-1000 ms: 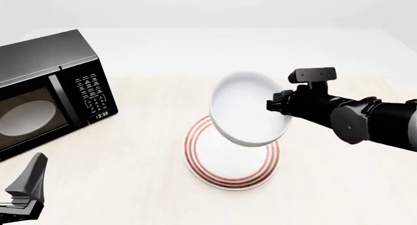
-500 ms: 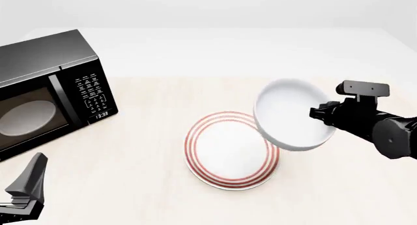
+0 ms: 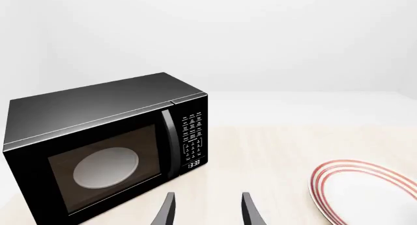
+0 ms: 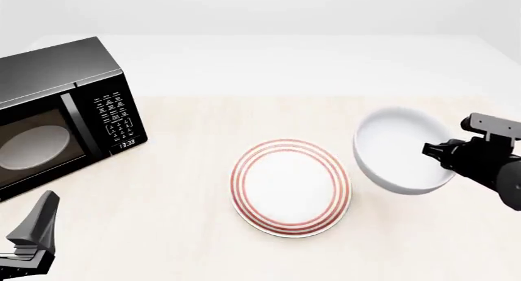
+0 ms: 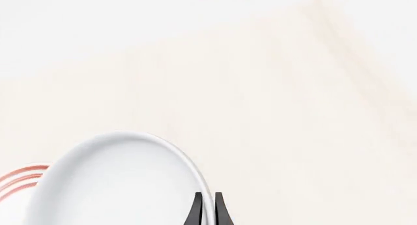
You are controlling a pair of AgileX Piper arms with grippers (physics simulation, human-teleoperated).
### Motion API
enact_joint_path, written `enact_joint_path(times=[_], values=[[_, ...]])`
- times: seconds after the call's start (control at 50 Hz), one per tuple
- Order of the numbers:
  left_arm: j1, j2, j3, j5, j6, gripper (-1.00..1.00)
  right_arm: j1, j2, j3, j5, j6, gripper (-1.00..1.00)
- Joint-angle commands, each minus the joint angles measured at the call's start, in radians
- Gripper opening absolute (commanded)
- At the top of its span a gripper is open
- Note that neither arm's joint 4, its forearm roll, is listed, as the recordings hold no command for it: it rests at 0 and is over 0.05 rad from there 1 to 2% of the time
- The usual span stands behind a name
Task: Put the white bowl to the right of the plate.
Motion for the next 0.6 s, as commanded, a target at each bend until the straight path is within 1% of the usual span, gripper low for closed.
enact_joint_path(times=[0.02,0.22,0.36,0.48,0.6], values=[[0.000,0.000,0.000,0.000,0.000,1.00,-0.083,-0.011,0.028,-0.022,0.013,-1.00],[0.000,0.000,0.000,0.000,0.000,1.00,-0.132,0.020,0.052,-0.057,0.019,-1.00],[0.000,0.000,0.000,0.000,0.000,1.00,-0.141,0.087,0.076,-0.120,0.036,-1.00],[0.000,0.000,0.000,0.000,0.000,1.00,-0.150,0.109,0.084,-0.140,0.043,-1.00],[0.000,0.000,0.000,0.000,0.000,1.00,-0.172,0.119,0.075,-0.136,0.039,-1.00]])
